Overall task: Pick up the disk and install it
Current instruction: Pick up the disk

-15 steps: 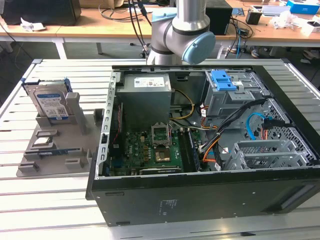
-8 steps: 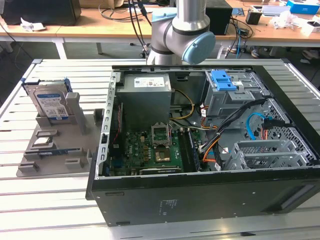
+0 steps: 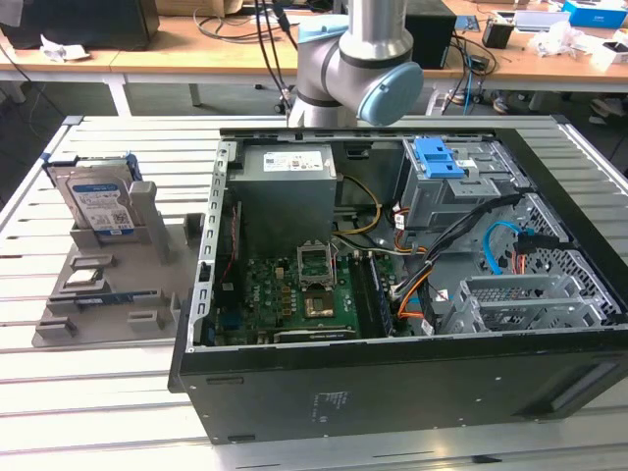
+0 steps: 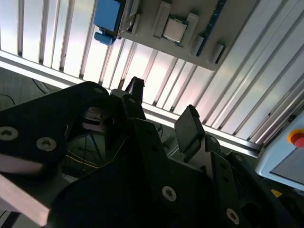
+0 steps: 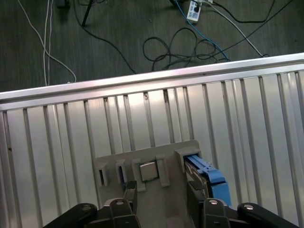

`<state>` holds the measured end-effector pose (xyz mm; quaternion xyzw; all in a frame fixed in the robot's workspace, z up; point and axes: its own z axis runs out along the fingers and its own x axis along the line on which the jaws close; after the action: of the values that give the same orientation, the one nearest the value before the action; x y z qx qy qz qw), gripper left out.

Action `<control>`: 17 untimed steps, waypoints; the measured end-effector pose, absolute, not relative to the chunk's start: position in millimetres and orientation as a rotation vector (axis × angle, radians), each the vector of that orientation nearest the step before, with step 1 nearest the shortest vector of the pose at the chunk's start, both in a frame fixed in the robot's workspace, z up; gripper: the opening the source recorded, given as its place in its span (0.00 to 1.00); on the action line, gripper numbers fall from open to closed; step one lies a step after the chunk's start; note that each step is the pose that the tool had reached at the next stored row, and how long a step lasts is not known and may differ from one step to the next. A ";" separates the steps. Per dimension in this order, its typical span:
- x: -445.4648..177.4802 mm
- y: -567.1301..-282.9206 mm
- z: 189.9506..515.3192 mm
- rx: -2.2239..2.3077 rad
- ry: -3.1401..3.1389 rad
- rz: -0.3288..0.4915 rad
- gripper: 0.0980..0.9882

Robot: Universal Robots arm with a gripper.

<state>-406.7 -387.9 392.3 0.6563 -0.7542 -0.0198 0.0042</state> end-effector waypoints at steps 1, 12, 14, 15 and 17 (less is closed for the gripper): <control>-404.1 -387.7 392.3 2.056 -2.363 -0.062 0.50; -370.8 -383.1 392.4 2.052 -2.358 -0.050 0.50; -368.0 -382.4 392.2 2.051 -2.358 -0.048 0.50; -366.5 -382.0 392.1 2.051 -2.357 -0.047 0.50; -363.9 -381.5 391.8 2.050 -2.356 -0.043 0.50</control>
<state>-363.9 -381.5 391.8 0.6563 -0.7543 -0.0139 0.0093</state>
